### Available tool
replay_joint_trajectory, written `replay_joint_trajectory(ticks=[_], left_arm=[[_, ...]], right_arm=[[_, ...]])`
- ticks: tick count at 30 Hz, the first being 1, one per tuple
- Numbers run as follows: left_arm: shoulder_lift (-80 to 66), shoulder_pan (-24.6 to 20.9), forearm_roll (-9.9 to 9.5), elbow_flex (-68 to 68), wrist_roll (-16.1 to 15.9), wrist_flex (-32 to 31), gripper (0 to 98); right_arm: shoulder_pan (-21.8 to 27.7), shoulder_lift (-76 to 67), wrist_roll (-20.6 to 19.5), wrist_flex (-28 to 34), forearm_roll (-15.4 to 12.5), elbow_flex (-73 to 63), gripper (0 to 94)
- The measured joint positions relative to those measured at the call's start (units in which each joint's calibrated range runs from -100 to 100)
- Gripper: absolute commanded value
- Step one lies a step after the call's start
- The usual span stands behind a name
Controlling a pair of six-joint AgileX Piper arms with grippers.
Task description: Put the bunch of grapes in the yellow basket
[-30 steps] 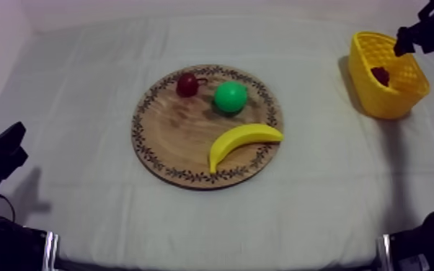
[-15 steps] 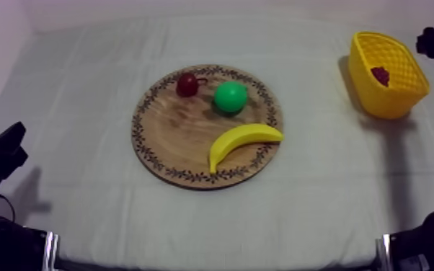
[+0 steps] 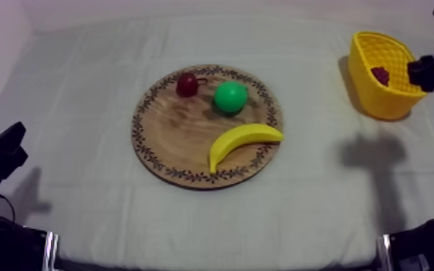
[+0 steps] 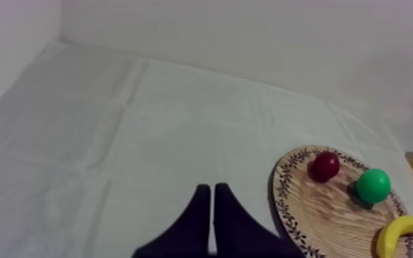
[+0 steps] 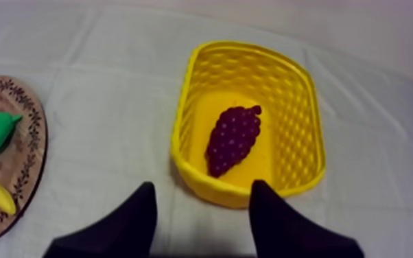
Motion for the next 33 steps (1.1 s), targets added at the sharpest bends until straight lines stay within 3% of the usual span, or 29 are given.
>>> replay_joint_trajectory(ticks=[11,19,33], left_arm=[[0.00,0.00,0.00,0.00,0.00,0.00,0.1],[0.00,0.00,0.00,0.00,0.00,0.00,0.1],[0.00,0.00,0.00,0.00,0.00,0.00,0.1]], right_arm=[[-0.69,-13.32,0.49,-2.59,-1.29,13.44,13.4],[-1.28,-24.83,0.34,-3.63,-1.67,24.37,3.2],[-0.56,-41.94,-2.15,-3.77,-4.37,35.48,0.6]])
